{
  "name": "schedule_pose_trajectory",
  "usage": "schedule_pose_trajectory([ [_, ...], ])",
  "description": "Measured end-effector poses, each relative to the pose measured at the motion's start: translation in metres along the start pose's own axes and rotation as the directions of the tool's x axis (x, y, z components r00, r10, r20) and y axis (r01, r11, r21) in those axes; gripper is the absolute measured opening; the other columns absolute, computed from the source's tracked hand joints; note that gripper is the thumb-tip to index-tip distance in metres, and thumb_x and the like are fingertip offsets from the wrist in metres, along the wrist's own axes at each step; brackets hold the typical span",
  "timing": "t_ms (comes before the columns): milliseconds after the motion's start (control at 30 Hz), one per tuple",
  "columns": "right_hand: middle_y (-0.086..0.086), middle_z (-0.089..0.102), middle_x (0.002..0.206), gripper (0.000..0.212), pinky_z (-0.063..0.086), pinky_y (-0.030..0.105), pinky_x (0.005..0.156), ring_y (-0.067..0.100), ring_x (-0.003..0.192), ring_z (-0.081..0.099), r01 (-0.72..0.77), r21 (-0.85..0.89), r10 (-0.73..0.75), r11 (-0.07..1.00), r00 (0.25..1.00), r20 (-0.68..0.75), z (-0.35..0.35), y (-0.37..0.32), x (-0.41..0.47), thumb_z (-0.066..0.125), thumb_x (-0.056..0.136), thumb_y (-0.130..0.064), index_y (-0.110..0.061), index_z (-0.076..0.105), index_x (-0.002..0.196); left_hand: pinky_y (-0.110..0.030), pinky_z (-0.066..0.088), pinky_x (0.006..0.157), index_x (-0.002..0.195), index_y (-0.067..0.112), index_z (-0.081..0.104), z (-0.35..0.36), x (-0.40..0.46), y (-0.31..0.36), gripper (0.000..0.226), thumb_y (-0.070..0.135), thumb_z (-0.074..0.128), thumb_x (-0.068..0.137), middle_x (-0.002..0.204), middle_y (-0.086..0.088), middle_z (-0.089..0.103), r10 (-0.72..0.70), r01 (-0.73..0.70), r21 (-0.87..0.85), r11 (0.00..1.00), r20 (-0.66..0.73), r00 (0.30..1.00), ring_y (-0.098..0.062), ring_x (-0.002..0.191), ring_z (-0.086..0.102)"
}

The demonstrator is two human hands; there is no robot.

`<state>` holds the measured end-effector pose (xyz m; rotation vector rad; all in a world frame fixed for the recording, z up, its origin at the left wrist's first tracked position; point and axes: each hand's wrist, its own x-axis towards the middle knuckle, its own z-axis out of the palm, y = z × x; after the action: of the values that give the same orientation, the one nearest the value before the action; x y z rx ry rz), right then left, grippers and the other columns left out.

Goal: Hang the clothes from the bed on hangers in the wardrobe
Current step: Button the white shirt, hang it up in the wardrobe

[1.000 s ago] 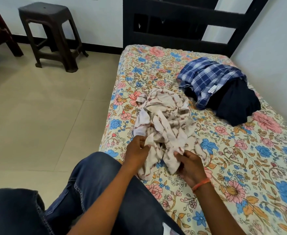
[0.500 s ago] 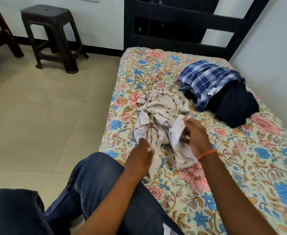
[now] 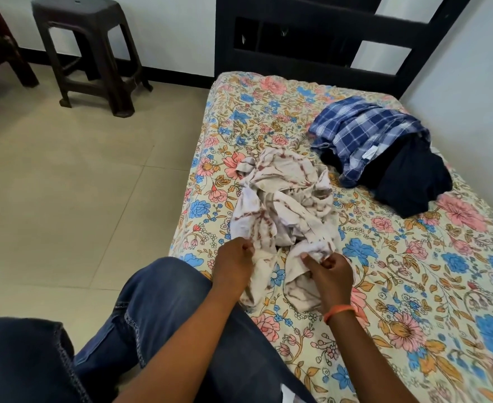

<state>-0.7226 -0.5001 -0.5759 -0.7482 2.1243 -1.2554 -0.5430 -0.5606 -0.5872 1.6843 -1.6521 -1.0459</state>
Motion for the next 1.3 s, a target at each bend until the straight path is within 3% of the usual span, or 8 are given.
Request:
schedule_pose_trajectory([
  [133,0.0,0.06,0.06,0.034,0.045,0.021,0.052,0.011,0.053,0.053,0.096,-0.12,-0.066,0.988,0.971,0.231,0.001,-0.004,-0.01,0.087,0.072,-0.026,-0.01,0.058,0.063,-0.025,0.043,0.059,0.074,0.029,0.066,0.001,-0.001,-0.001,0.022,0.014,0.061,0.088,0.078,0.011,0.068,0.007,-0.004,-0.06,0.998,0.064,0.998,-0.009,0.063,0.058],
  [367,0.005,0.05,0.117,0.062,0.047,0.052,0.092,0.025,0.102,0.054,0.212,-0.411,-0.112,0.887,0.961,0.255,0.011,0.013,-0.011,0.06,0.047,-0.094,-0.036,0.045,0.06,-0.032,0.05,0.07,0.083,0.024,0.065,0.003,0.002,-0.002,0.012,0.022,0.059,0.093,0.083,0.008,0.067,0.009,-0.015,0.053,0.998,0.107,0.994,-0.014,0.076,0.061],
  [533,0.01,0.053,0.113,0.044,0.045,0.045,0.091,0.029,0.107,0.051,0.294,-0.543,-0.122,0.787,0.936,0.329,0.017,0.002,-0.011,0.069,0.067,-0.07,-0.03,0.054,0.057,-0.032,0.048,0.068,0.088,0.022,0.065,0.002,0.0,-0.001,0.01,0.022,0.057,0.094,0.083,0.01,0.065,0.02,-0.026,0.042,0.999,0.123,0.992,-0.012,0.075,0.06],
  [733,-0.002,0.065,0.061,0.02,0.052,0.038,0.071,0.02,0.063,0.061,0.119,-0.176,-0.084,0.977,0.977,0.195,0.006,-0.018,-0.004,0.067,0.087,-0.015,-0.013,0.073,0.068,-0.023,0.038,0.058,0.081,0.026,0.058,-0.002,-0.005,0.004,0.015,0.021,0.06,0.095,0.077,0.014,0.061,0.096,-0.091,-0.039,0.995,0.161,0.982,-0.005,0.067,0.055],
  [800,0.015,0.068,0.085,0.021,0.053,0.045,0.078,0.028,0.082,0.064,-0.153,0.18,0.115,0.972,0.971,0.207,-0.005,-0.029,0.01,0.061,0.091,-0.015,0.004,0.069,0.091,-0.016,0.039,0.058,0.086,0.023,0.061,-0.003,-0.009,0.007,0.01,0.019,0.061,0.095,0.079,0.015,0.062,0.147,-0.131,-0.095,0.987,0.182,0.972,-0.001,0.067,0.056],
  [900,0.024,0.059,0.131,0.043,0.046,0.054,0.1,0.04,0.12,0.058,-0.479,0.561,0.268,0.675,0.868,0.419,-0.03,-0.045,0.033,0.057,0.092,-0.022,0.003,0.059,0.127,-0.013,0.038,0.055,0.088,0.024,0.063,-0.005,-0.014,0.011,0.008,0.022,0.061,0.095,0.079,0.012,0.065,0.213,-0.187,-0.154,0.97,0.174,0.961,0.002,0.063,0.054],
  [1167,0.023,0.058,0.136,0.067,0.039,0.053,0.11,0.037,0.128,0.053,-0.585,0.523,0.192,0.62,0.76,0.621,-0.042,-0.055,0.03,0.06,0.086,-0.046,-0.004,0.053,0.138,-0.01,0.036,0.054,0.086,0.021,0.064,-0.007,-0.013,0.015,0.008,0.024,0.065,0.094,0.076,0.013,0.064,0.193,-0.156,-0.229,0.961,0.149,0.97,0.007,0.059,0.053],
  [1300,0.023,0.066,0.12,0.056,0.057,0.039,0.081,0.03,0.092,0.071,-0.533,0.511,0.138,0.675,0.771,0.622,-0.038,-0.045,0.018,0.059,0.074,0.005,-0.002,0.059,0.129,-0.009,0.037,0.055,0.086,0.021,0.064,-0.007,-0.014,0.013,0.008,0.024,0.065,0.094,0.075,0.014,0.064,0.209,-0.169,-0.242,0.955,0.15,0.966,0.009,0.062,0.054],
])
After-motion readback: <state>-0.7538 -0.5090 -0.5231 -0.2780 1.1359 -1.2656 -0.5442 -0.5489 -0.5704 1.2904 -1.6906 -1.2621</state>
